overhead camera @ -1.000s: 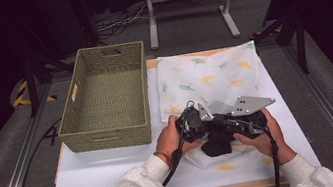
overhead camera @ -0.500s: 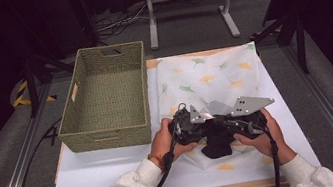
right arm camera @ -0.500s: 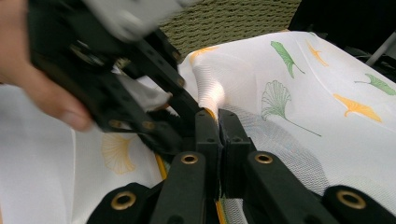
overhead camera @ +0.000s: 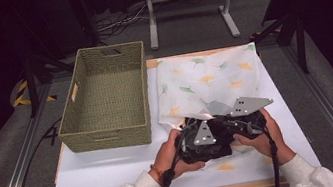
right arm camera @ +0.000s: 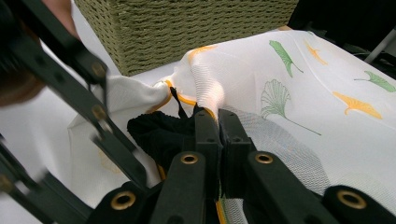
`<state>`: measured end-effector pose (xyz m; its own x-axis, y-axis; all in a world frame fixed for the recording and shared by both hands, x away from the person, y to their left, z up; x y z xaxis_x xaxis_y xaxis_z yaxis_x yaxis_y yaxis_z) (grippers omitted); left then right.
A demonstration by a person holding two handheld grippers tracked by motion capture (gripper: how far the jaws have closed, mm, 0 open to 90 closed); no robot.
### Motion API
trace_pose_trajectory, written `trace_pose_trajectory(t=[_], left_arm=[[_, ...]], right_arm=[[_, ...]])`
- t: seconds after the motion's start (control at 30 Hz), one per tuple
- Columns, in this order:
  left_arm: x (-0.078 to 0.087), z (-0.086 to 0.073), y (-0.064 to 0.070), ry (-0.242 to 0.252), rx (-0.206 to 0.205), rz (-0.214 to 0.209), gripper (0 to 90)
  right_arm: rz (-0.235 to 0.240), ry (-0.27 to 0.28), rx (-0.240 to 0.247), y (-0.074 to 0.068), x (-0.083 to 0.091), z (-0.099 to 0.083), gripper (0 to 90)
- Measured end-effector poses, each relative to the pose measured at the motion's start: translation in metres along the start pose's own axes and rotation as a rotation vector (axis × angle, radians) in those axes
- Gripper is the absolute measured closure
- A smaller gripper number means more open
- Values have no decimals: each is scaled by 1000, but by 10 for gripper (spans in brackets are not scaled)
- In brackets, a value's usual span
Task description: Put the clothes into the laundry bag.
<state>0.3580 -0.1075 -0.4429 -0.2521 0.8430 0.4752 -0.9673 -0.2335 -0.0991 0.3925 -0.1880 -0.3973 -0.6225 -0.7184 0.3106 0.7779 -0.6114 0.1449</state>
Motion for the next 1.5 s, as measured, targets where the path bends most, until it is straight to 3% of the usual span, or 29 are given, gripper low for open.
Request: trace_pose_trajectory(t=[0.07,0.2,0.27,0.43,0.53,0.6,0.67,0.73,0.77,0.83,1.13,1.33,1.37,1.5], left_arm=[[-15,-8,3,-6,65,-23,665],[-32,-21,1,-49,79,22,717],[-36,-25,-5,-59,67,69,754],[-42,-34,-14,-73,104,92,798],[-42,-36,-18,-86,102,114,826],[-42,-37,-26,-82,94,163,833],[-40,-38,-32,-70,120,179,837],[-38,-40,-40,-37,179,198,850],[-38,-40,-40,-37,179,198,854],[-36,-41,-47,-16,216,214,856],[-18,-37,-74,17,254,318,854],[-15,-40,-80,15,261,305,827],[-15,-39,-77,28,264,267,827],[-11,-34,-59,56,190,207,709]], right_arm=[[-1,2,-9,2,1,-1,882],[-1,3,-8,2,2,-1,882],[-5,-2,-10,3,2,-2,882],[-4,-15,-19,4,1,-6,882],[-2,-23,-24,4,1,-7,882],[-2,-30,-26,4,1,-8,882],[-1,-37,-25,3,0,-10,883],[-3,-42,-20,3,0,-13,883],[-2,-44,-19,3,0,-13,884],[0,-42,-19,3,0,-13,884],[34,-73,-13,-5,1,-19,885],[45,-93,-8,-8,0,-22,884],[45,-97,-6,-8,0,-23,885],[43,-96,-10,-6,1,-24,885]])
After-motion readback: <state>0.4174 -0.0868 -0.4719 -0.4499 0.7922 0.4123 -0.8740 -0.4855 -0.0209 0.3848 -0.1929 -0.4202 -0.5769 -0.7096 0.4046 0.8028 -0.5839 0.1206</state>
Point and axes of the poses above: each handheld gripper's, and its own axes: x roughly backward along the jaws, z roughly out of its top, y roughly to its right, the point moved 8 cm from there along -x, roughly forward along the jaws, and after that the axes turned 15 degrees about y, right-handed, at the moved point
